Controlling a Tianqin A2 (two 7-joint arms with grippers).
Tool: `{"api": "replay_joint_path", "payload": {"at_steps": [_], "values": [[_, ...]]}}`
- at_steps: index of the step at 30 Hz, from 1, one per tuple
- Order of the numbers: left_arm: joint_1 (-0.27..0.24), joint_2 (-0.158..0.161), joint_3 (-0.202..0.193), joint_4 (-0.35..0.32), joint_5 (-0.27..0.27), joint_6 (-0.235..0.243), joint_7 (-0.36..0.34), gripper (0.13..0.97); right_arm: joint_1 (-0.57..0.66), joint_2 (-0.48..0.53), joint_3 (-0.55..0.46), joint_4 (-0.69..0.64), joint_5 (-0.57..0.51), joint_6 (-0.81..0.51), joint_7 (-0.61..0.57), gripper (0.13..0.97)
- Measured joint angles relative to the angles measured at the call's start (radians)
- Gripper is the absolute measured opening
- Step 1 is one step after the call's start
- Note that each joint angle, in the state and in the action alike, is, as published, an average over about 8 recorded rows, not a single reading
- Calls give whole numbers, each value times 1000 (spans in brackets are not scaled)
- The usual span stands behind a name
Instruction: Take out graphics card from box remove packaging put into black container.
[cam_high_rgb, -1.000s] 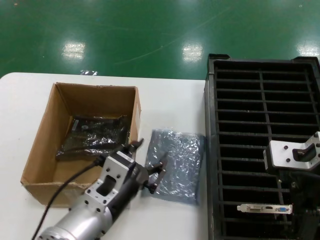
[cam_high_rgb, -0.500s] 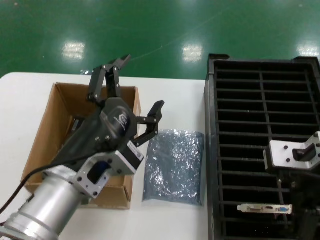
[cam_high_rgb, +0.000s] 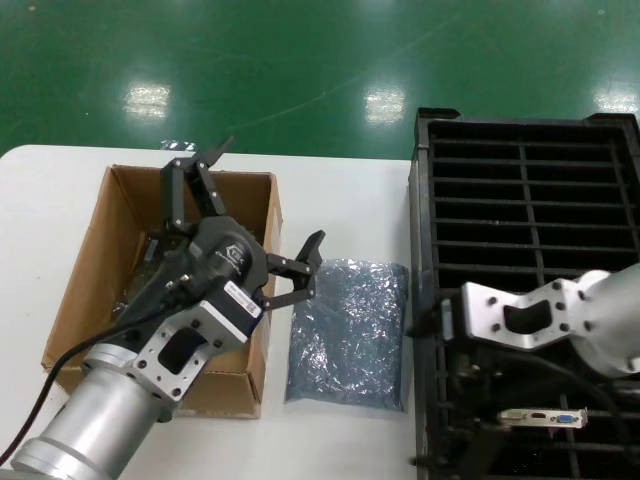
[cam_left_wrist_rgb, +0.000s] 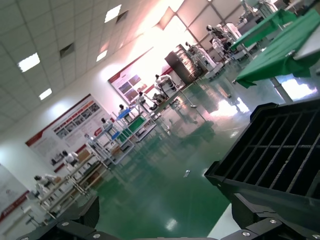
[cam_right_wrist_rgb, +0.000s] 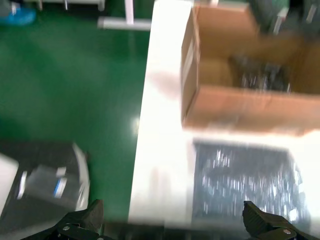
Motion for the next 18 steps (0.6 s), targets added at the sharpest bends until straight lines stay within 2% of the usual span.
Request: {"api": "replay_joint_path", "payload": {"at_steps": [7,18], "values": [[12,-3,-9,41,-100,-35,18,953,-130,-43,104,-9,49,145,-79,966],[30,-7,-23,107,-256,-89,45,964,-335,-112,268,-24,125,374,-205,966]]}}
